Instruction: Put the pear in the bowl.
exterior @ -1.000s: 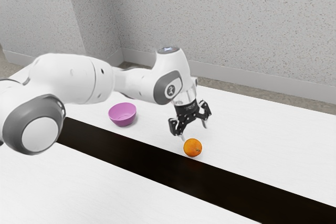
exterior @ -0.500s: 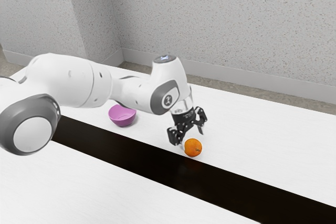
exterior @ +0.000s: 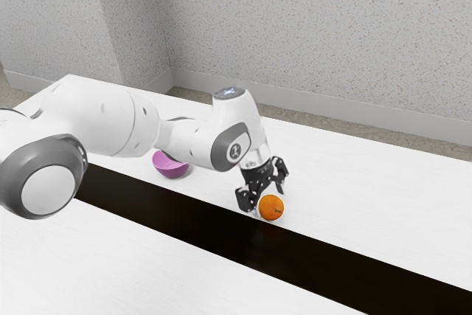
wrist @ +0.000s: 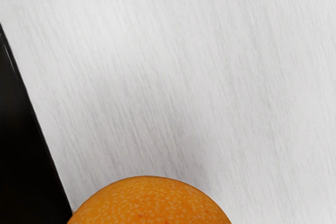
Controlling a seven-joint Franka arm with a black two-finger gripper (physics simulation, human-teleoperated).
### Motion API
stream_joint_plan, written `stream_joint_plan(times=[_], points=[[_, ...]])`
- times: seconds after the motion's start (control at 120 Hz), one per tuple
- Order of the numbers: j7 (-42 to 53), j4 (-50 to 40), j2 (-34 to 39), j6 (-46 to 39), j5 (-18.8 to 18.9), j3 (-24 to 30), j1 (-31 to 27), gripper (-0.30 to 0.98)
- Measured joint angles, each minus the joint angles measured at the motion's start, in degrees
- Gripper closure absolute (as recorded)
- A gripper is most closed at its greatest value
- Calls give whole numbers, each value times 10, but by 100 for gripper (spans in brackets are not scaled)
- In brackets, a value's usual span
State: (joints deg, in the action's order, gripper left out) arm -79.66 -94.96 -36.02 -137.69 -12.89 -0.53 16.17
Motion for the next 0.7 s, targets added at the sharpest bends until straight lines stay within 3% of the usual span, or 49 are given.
stream_joint_plan(times=[0.7], points=[[-22,-17,1,-31,-8,1,8,0]])
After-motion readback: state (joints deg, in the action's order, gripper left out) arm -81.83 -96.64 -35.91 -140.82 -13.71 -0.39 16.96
